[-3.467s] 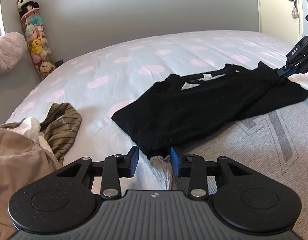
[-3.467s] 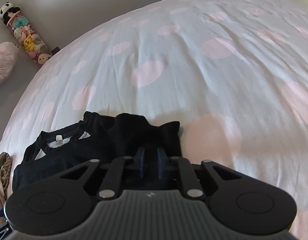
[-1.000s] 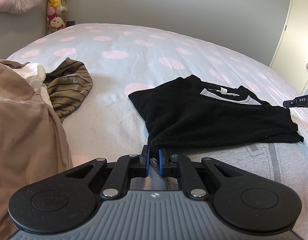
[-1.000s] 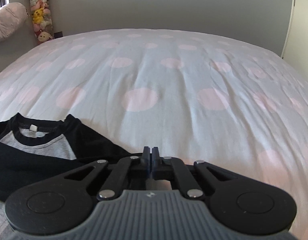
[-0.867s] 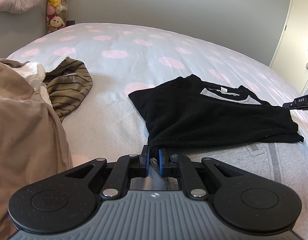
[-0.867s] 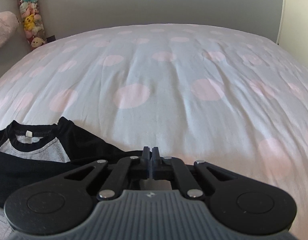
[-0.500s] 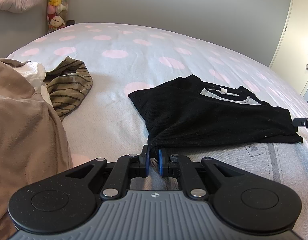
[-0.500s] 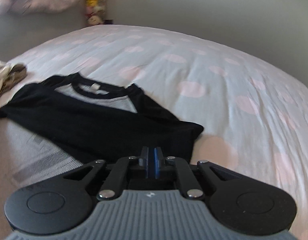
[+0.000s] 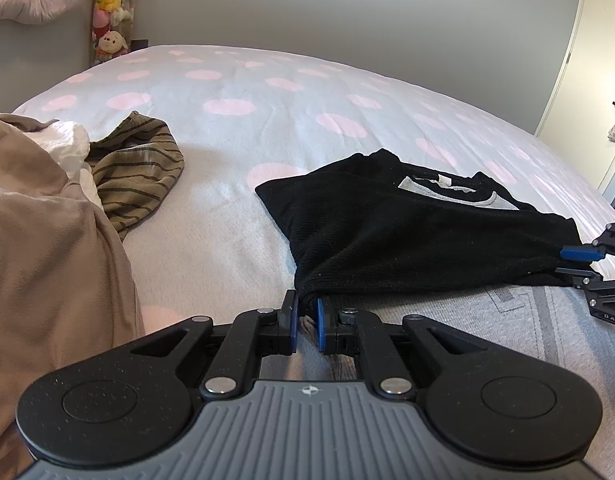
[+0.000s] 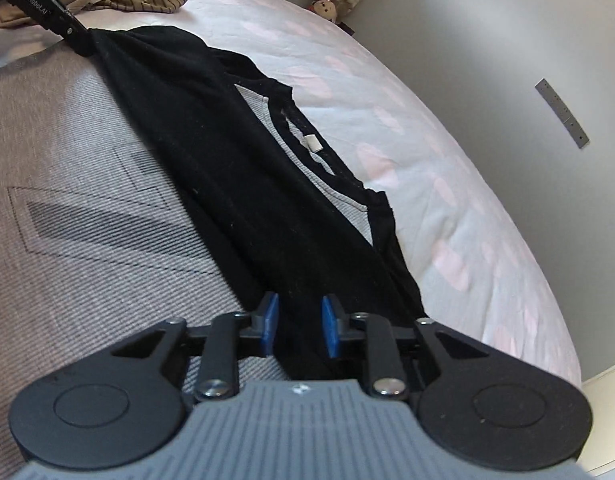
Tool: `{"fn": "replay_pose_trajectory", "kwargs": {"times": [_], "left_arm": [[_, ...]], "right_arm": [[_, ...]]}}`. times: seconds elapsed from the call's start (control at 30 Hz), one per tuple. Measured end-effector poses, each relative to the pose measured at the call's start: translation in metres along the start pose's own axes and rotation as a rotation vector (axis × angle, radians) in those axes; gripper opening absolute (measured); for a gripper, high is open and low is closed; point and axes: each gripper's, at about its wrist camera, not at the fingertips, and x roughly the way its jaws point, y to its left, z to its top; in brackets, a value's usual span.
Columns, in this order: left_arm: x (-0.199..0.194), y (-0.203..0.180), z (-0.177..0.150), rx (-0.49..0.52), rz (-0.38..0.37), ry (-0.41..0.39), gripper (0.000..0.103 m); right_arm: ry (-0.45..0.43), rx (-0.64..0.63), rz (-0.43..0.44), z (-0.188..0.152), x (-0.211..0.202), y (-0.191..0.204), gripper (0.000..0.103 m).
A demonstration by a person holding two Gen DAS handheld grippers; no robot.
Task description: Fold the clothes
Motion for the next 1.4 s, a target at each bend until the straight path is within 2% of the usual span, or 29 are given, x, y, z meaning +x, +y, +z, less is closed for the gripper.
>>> {"fn": "replay_pose_trajectory", "kwargs": {"times": [0.13, 0.33, 0.43, 0.57, 0.63, 0.77, 0.83, 0.87, 0.9, 1.03, 1.1, 1.2, 1.4], "left_arm": [[-0.004, 0.001, 0.003, -0.014, -0.011, -0.010, 0.007], [0.000, 0.001, 0.001, -0.008, 0.001, 0.008, 0.007], [0.001, -0.001, 0.000, 0.015, 0.006, 0.014, 0.010], [-0.009, 0.000, -0.002, 0.014, -0.001, 0.042, 0.012], [-0.017, -0.001, -0.004, 0.002, -0.001, 0.063, 0.017], [-0.033, 0.000, -0.011, -0.055, -0.027, 0.131, 0.029], [-0.043, 0.000, -0.014, -0.088, -0.036, 0.154, 0.040], [-0.050, -0.001, -0.016, -0.100, -0.035, 0.156, 0.042], [-0.056, -0.002, -0.018, -0.112, -0.036, 0.164, 0.044], [-0.084, -0.007, -0.034, -0.152, -0.052, 0.220, 0.047], [-0.096, -0.012, -0.046, -0.148, -0.064, 0.273, 0.047], [-0.113, -0.029, -0.059, -0.062, -0.078, 0.335, 0.047], [-0.146, -0.090, -0.070, 0.184, -0.174, 0.370, 0.047]], "right_arm": [[-0.060, 0.040, -0.032, 0.000, -0.015, -0.004, 0.002], [0.000, 0.008, 0.004, -0.013, -0.010, 0.009, 0.002], [0.005, 0.054, 0.006, -0.014, -0.009, 0.007, 0.003], [0.015, 0.104, 0.019, -0.014, -0.027, -0.001, 0.007], [0.029, 0.127, 0.019, -0.017, -0.041, -0.005, 0.010], [0.102, 0.261, 0.048, -0.032, -0.069, -0.016, 0.010], [0.151, 0.362, 0.070, -0.044, -0.084, -0.021, 0.015], [0.171, 0.406, 0.083, -0.051, -0.092, -0.021, 0.019], [0.191, 0.448, 0.097, -0.057, -0.101, -0.021, 0.033], [0.256, 0.583, 0.162, -0.081, -0.136, -0.015, 0.035], [0.258, 0.580, 0.197, -0.088, -0.156, -0.005, 0.035], [0.248, 0.523, 0.273, -0.092, -0.182, 0.017, 0.036], [0.213, 0.369, 0.416, -0.084, -0.220, 0.071, 0.036]]}}
